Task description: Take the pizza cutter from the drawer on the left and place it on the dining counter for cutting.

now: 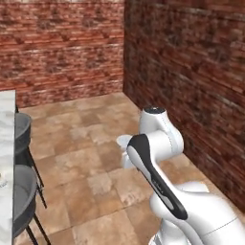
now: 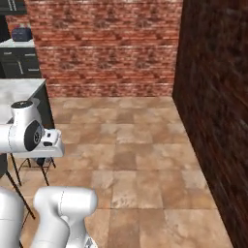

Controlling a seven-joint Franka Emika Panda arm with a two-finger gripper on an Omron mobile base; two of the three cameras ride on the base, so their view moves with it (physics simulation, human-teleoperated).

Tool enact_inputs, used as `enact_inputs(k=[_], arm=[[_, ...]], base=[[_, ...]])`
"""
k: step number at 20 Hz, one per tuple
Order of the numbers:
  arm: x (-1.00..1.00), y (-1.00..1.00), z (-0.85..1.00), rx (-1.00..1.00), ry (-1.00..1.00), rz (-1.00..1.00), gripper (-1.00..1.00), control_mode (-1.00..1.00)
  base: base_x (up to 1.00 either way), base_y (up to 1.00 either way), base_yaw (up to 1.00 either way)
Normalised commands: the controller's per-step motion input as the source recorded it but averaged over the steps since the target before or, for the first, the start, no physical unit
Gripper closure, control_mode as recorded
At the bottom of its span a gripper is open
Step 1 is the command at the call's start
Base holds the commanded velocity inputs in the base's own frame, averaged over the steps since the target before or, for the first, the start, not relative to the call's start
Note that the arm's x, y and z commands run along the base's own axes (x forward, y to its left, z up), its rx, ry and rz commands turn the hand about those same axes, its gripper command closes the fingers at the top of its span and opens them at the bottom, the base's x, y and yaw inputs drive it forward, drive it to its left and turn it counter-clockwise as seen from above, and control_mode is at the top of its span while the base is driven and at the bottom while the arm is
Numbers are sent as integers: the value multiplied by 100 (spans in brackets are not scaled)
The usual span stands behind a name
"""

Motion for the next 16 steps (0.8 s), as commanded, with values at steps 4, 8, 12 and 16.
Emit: enact_inputs(k=[4, 8, 12, 16], arm=[[0, 0, 0, 0, 0, 0, 100, 100], [0, 0, 0, 0, 0, 0, 100, 100], [0, 0, 0, 0, 0, 0, 100, 100], [0, 0, 0, 0, 0, 0, 100, 100]], base=[[35, 4, 79], [38, 4, 78], [46, 5, 71], [61, 9, 58]])
